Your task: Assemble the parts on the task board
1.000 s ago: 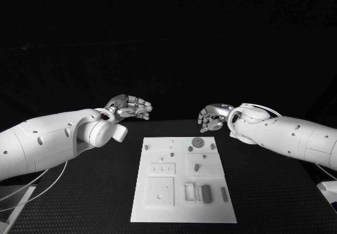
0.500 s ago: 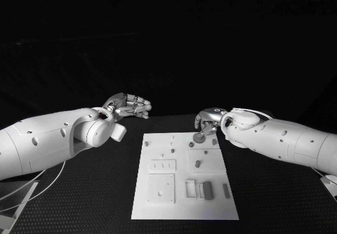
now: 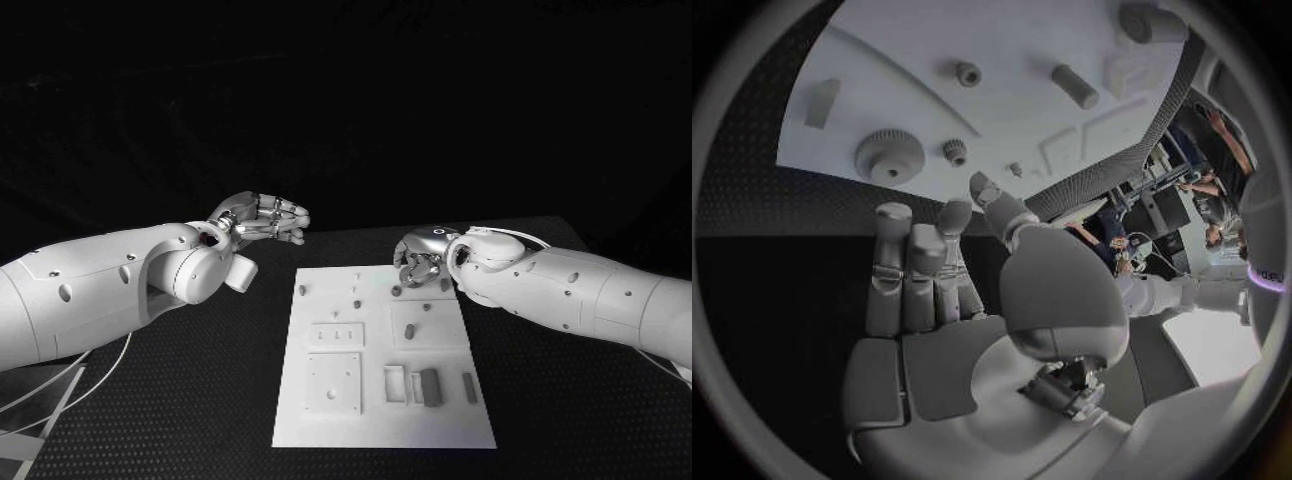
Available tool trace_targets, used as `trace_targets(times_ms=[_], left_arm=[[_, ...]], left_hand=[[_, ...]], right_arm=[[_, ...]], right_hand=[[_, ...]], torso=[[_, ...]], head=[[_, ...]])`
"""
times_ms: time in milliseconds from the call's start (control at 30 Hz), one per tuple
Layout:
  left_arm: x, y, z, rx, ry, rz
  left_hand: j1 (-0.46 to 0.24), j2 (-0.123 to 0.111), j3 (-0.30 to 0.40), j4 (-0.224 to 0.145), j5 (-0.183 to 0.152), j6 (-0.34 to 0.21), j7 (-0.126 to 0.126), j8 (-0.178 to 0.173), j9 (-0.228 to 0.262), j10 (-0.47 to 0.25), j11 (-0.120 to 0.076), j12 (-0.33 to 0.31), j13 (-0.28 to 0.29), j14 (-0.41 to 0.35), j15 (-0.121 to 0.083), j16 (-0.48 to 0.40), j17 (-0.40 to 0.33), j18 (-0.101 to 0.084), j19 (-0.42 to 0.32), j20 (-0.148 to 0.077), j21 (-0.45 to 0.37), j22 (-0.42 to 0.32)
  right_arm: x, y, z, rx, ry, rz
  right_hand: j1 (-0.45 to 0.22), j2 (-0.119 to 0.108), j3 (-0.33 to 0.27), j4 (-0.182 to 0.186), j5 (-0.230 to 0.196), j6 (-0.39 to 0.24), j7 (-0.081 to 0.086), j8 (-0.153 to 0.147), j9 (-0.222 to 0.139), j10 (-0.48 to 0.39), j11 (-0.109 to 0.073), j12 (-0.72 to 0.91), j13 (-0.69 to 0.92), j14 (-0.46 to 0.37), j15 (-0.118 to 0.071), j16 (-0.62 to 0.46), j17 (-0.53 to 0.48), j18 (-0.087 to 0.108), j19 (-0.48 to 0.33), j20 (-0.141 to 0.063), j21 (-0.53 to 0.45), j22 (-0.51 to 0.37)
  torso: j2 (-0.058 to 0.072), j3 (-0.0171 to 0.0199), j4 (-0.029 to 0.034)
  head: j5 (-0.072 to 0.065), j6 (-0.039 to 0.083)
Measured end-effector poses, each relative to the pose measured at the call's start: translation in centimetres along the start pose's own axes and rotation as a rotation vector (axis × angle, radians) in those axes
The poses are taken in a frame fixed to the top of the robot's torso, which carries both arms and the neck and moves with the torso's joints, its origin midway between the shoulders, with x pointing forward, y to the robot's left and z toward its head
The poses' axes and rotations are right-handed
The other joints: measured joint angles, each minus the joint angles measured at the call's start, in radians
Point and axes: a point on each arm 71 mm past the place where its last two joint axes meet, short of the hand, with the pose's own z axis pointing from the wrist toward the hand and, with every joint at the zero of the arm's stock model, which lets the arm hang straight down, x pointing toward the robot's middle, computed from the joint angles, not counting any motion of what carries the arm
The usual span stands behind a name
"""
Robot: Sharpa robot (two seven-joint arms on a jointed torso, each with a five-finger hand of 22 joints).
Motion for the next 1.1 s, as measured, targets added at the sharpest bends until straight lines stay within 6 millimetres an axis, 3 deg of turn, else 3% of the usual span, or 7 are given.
trace_targets(times_ms=[167, 400, 467, 867, 1100], left_arm=[[0.2, 0.0, 0.1, 0.001, 0.004, 0.0], [0.3, -0.1, 0.1, 0.001, 0.008, -0.001], [0.3, -0.1, 0.1, 0.001, 0.01, -0.001], [0.4, -0.1, 0.1, 0.002, 0.016, -0.002], [0.5, -0.1, 0.2, 0.002, 0.018, -0.002]], left_hand=[[0.0, 0.0, 0.0, 0.0, 0.0, 0.0, 0.0, -0.004, 0.0, 0.0, 0.0, 0.0, 0.0, 0.0, 0.0, 0.0, 0.001, -0.003, 0.002, 0.002, 0.0, 0.0], [0.0, 0.0, 0.0, 0.0, 0.0, 0.0, 0.0, -0.004, -0.001, 0.0, 0.0, -0.004, 0.001, 0.0, 0.0, -0.004, 0.003, 0.01, 0.002, 0.002, 0.0, 0.0], [0.0, 0.0, 0.0, 0.0, 0.0, 0.0, 0.0, -0.004, -0.001, 0.0, 0.0, -0.004, 0.001, 0.0, 0.0, -0.004, 0.003, 0.011, 0.002, 0.002, 0.0, -0.001], [-0.004, 0.004, -0.005, 0.0, 0.0, 0.0, 0.0, -0.004, -0.002, 0.0, 0.0, -0.004, 0.001, 0.0, 0.0, -0.004, 0.004, 0.01, 0.001, 0.002, 0.0, -0.001], [-0.004, 0.003, -0.005, 0.0, 0.0, 0.0, 0.0, -0.008, -0.003, 0.0, 0.0, -0.008, 0.002, 0.003, -0.004, -0.008, 0.005, 0.009, 0.001, 0.002, -0.004, -0.001]], right_arm=[[0.3, 0.1, 0.1, 0.003, 0.008, 0.0], [1.0, 0.1, 0.3, 0.009, 0.024, -0.001], [1.1, 0.1, 0.3, 0.011, 0.029, -0.002], [1.7, 0.0, 0.3, 0.018, 0.046, -0.01], [1.7, 0.0, 0.3, 0.019, 0.047, -0.013]], right_hand=[[-0.006, -0.004, 0.007, -0.002, 0.0, 0.0, 0.0, -0.006, 0.004, -0.013, 0.001, 0.03, 0.064, -0.001, 0.001, 0.021, 0.011, -0.001, -0.006, 0.001, 0.017, 0.0], [-0.01, 0.0, 0.012, -0.001, 0.0, 0.006, 0.006, -0.015, 0.009, -0.045, -0.012, 0.147, 0.21, -0.005, 0.005, 0.064, 0.032, -0.007, -0.013, -0.002, 0.032, 0.0], [-0.01, 0.0, 0.015, 0.001, 0.0, 0.006, 0.006, -0.015, 0.009, -0.05, -0.008, 0.164, 0.226, -0.005, 0.006, 0.072, 0.035, -0.007, -0.013, -0.002, 0.037, 0.0], [-0.018, 0.008, 0.018, -0.001, 0.0, 0.009, 0.008, -0.015, 0.013, -0.058, -0.004, 0.201, 0.258, -0.007, 0.007, 0.081, 0.039, -0.008, -0.015, 0.0, 0.047, 0.0], [-0.023, 0.013, 0.023, -0.002, 0.0, 0.013, 0.006, -0.015, 0.016, -0.058, -0.004, 0.213, 0.266, -0.008, 0.008, 0.085, 0.04, -0.008, -0.014, 0.0, 0.051, 0.0]], torso=[[0.009, 0.0043, 0.0027], [0.022, 0.0098, 0.0059], [0.026, 0.0112, 0.0069], [0.042, 0.0187, 0.0145], [0.048, 0.0222, 0.0158]], head=[[-0.002, 0.003], [-0.003, 0.008], [-0.003, 0.009], [-0.007, 0.01], [-0.01, 0.012]])
